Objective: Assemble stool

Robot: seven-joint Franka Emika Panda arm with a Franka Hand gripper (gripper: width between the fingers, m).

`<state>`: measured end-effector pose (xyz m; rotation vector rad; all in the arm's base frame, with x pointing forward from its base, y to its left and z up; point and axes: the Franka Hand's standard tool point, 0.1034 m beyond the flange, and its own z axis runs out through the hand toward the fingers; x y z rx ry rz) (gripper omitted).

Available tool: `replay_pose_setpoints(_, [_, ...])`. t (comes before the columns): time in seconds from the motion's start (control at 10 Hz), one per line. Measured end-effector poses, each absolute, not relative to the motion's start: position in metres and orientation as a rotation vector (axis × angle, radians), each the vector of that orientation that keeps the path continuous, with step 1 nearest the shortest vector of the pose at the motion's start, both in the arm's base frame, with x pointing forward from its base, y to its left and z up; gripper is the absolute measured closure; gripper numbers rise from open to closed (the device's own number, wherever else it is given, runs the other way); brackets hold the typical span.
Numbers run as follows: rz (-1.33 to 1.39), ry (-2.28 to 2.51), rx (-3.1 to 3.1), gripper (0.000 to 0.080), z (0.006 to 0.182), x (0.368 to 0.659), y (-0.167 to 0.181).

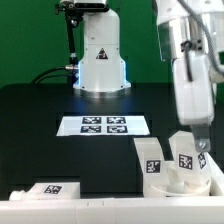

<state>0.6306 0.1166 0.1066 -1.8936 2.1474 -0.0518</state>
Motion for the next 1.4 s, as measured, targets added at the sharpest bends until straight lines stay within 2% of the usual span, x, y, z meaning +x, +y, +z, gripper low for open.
replay_pose_setpoints(0.2, [-0.087,1.897,-2.153,0.0150,0.1117,0.6300,0.1181])
replay_pose_setpoints(0.5, [-0.125,1.704,-2.323,0.0150,0.1102,0.6299,0.1165])
replay_pose_setpoints(0.8, [-0.199,0.860,-2.874,0.0150,0.1159,0.6325,0.1179])
replay_pose_setpoints(1.2, [-0.248,0.488,-2.993,0.0150,0.1150,0.6345,0.1108])
replay_pose_setpoints(1.4, [-0.136,-0.150,-3.104,0.0150,0.1163,0.6342,0.1094])
